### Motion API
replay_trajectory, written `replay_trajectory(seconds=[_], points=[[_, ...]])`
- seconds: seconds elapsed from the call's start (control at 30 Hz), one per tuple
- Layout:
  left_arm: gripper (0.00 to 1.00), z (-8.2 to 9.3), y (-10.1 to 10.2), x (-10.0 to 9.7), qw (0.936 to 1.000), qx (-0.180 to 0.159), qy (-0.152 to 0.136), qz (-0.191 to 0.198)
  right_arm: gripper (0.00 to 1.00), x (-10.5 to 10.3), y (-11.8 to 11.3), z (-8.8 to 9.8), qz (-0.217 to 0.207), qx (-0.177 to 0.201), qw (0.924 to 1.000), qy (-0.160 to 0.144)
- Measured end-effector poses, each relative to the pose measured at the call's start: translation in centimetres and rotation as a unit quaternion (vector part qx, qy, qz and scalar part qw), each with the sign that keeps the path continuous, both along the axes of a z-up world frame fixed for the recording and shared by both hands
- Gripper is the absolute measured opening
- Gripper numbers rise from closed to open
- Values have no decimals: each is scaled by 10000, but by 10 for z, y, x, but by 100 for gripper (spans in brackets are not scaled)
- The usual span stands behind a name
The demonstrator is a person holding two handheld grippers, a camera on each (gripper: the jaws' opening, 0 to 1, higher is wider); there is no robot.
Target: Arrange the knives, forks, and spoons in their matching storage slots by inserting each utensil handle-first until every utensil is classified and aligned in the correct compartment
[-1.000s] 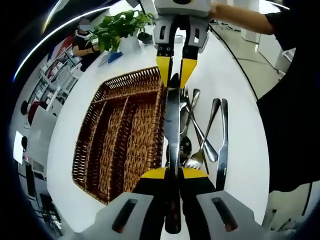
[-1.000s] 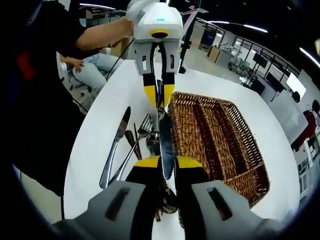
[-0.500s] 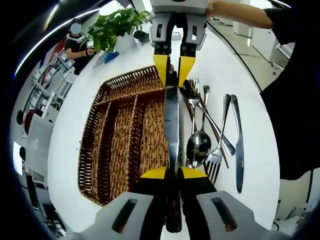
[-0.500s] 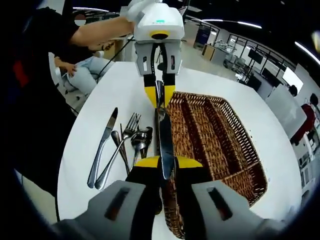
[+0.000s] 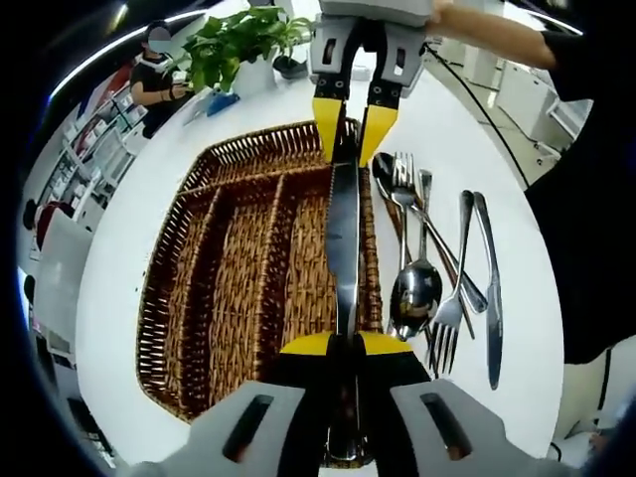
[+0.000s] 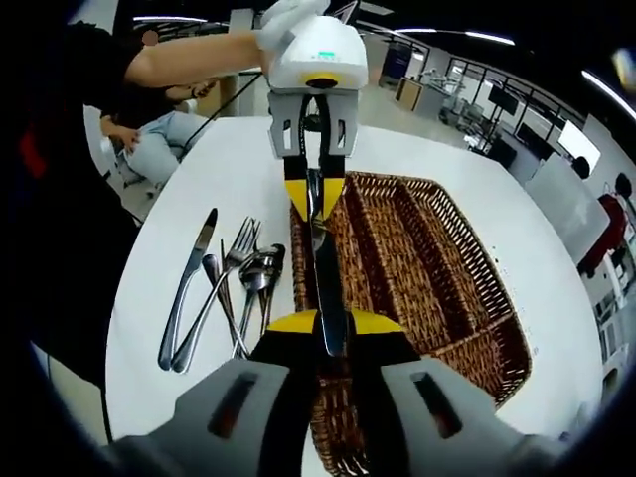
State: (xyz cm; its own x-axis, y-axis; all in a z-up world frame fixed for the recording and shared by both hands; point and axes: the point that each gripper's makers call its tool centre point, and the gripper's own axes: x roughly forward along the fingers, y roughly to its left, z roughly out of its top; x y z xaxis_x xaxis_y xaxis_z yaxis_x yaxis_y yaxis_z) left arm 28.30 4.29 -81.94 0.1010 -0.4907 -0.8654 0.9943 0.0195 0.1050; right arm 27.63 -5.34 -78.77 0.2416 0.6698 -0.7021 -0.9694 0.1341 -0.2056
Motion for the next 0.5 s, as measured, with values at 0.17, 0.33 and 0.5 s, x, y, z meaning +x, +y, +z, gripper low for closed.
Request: replay_trajectory(seconds=[0.17,0.33,0.5], points=[[8,-9,-2,5,10000,24,29,22,9,6,-1,-5,-52,-59,10000,26],[8,-18,2,6,9998,139,118,-4,9,8,3,-13,-31,-107,9999,103],[8,-24,5,6,9993,280,253,-62,9,9,5,-22,-30,-99,9996,268]])
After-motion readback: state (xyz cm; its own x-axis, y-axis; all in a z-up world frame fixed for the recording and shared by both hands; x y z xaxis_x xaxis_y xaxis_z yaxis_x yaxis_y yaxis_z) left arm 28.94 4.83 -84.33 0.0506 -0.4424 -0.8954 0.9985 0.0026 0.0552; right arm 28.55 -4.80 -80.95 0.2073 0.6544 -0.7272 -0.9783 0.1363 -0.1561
